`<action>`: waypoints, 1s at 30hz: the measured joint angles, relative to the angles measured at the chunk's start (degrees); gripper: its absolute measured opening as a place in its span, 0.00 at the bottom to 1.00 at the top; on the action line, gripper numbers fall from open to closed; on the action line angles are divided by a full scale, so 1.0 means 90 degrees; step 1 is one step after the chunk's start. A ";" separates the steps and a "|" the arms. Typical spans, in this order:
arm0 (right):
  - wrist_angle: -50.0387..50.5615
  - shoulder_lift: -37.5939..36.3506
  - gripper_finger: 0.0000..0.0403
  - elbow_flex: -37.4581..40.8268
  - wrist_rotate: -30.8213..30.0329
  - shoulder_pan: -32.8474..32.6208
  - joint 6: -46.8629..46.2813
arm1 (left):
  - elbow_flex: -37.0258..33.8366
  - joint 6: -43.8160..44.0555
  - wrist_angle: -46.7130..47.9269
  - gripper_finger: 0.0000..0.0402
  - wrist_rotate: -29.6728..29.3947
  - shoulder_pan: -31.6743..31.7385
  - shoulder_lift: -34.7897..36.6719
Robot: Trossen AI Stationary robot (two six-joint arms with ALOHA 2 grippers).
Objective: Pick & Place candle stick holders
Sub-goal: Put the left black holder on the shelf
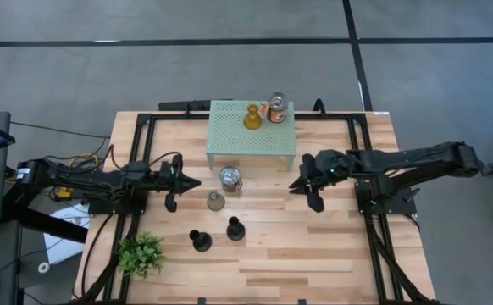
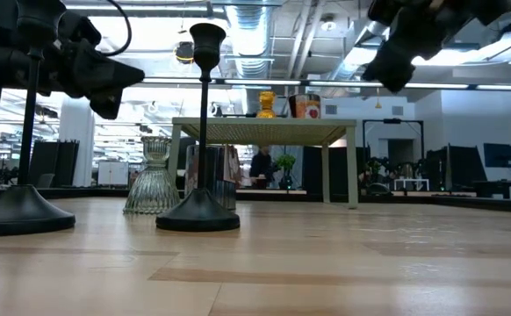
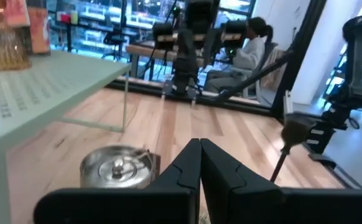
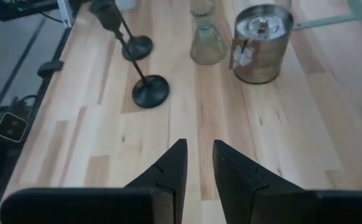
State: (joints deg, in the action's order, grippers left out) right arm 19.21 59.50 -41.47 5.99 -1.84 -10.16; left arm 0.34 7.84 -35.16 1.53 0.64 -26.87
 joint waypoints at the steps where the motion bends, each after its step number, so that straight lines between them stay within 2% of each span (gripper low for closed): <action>1: 0.0019 -0.0070 0.17 0.0000 -0.0006 -0.0050 -0.0002 | 0.0000 0.0006 -0.0011 0.02 -0.0044 -0.0009 -0.0085; 4: 0.0008 -0.0266 0.17 -0.0002 -0.0082 -0.0161 -0.0002 | 0.0139 0.0011 0.0028 0.02 -0.0388 -0.0165 -0.0480; 8: 0.0016 -0.0370 0.17 0.0000 -0.0479 -0.0204 -0.0002 | 0.0753 -0.0207 -0.0019 0.02 -0.0878 -0.0577 -0.1327; 12: 0.0078 -0.0360 0.17 -0.0002 -0.0576 -0.0197 -0.0002 | 0.1383 -0.0501 0.0113 0.01 -0.2359 -0.0935 -0.2181; 15: 0.0250 -0.0312 0.17 -0.0001 -0.0675 -0.0201 -0.0002 | 0.1705 -0.0291 0.0780 0.01 -0.3000 -0.0983 -0.2496; 20: 0.0533 -0.0277 0.17 0.0000 -0.0713 -0.0200 -0.0196 | 0.2012 0.0912 0.1401 0.01 -0.3167 -0.1025 -0.2741; 24: 0.0560 -0.0229 0.17 0.0000 -0.0719 -0.0200 -0.0168 | 0.2123 0.1185 0.1442 0.01 -0.3214 -0.1174 -0.2863; 27: 0.0578 -0.0110 0.17 0.0000 -0.1032 -0.0200 -0.0098 | 0.2222 0.0856 0.1432 0.01 -0.3263 -0.1349 -0.2869; 30: 0.0265 0.0087 0.17 0.0000 -0.1266 -0.0197 0.0329 | 0.2291 -0.0211 0.1431 0.01 -0.3046 -0.1563 -0.2849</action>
State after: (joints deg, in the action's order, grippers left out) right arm 21.59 60.28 -41.47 -5.40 -3.62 -7.19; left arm 20.96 5.95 -22.28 -25.88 -13.43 -52.51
